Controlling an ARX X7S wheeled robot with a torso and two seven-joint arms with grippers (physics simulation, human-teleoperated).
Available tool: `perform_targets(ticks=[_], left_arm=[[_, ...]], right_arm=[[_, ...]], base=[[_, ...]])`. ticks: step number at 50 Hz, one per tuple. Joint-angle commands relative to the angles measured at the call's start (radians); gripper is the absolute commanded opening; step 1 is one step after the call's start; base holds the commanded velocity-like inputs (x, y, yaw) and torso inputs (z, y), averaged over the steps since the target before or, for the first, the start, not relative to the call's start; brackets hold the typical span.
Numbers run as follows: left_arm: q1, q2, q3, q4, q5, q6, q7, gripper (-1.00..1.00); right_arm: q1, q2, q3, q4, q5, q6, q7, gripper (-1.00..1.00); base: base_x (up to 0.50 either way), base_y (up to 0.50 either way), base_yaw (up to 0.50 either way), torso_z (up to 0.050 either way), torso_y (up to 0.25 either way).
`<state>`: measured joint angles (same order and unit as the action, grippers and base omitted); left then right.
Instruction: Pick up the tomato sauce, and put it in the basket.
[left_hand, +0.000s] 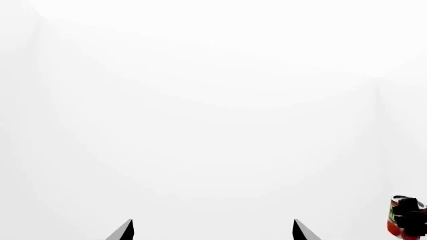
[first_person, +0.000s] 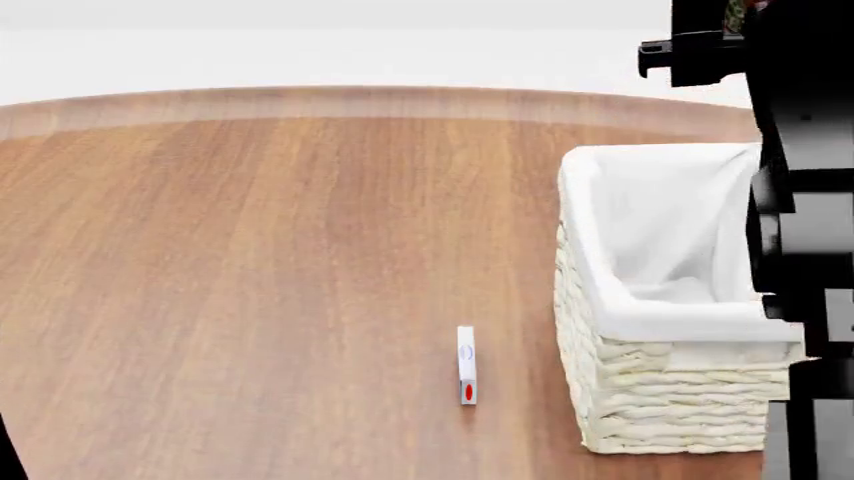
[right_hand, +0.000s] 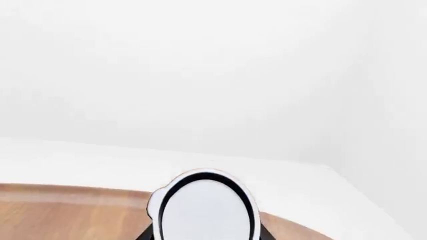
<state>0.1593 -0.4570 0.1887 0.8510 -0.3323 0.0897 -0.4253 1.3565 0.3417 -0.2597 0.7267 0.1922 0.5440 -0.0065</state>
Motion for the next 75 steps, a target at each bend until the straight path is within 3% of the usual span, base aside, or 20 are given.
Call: perform_targets(ticks=[1, 5, 27, 61, 75], left_arm=[[0.019, -0.008, 0.003, 0.016, 0.008, 0.005, -0.003, 1.00], [0.020, -0.009, 0.006, 0.026, 0.006, 0.003, -0.005, 1.00], [0.037, -0.020, -0.001, 0.031, 0.008, 0.014, -0.014, 1.00], [0.043, -0.030, 0.000, 0.019, 0.007, 0.025, -0.021, 1.00], [0.042, -0.038, -0.004, 0.026, 0.008, 0.021, -0.029, 1.00]], right_arm=[[0.311, -0.061, -0.075, 0.571, -0.059, -0.024, -0.222, -1.00], [0.351, -0.064, -0.103, 0.576, -0.073, 0.082, -0.303, -1.00], [0.320, -0.051, -0.088, 0.581, -0.114, 0.201, -0.300, -1.00], [0.140, -0.057, 0.028, 0.581, -0.151, 0.169, -0.292, -1.00], [0.077, -0.059, 0.075, 0.582, -0.163, 0.060, -0.248, -1.00]], base=[[0.00, 0.00, 0.00, 0.000, 0.000], [0.00, 0.00, 0.00, 0.000, 0.000], [0.00, 0.00, 0.00, 0.000, 0.000], [0.00, 0.00, 0.00, 0.000, 0.000], [0.00, 0.00, 0.00, 0.000, 0.000]])
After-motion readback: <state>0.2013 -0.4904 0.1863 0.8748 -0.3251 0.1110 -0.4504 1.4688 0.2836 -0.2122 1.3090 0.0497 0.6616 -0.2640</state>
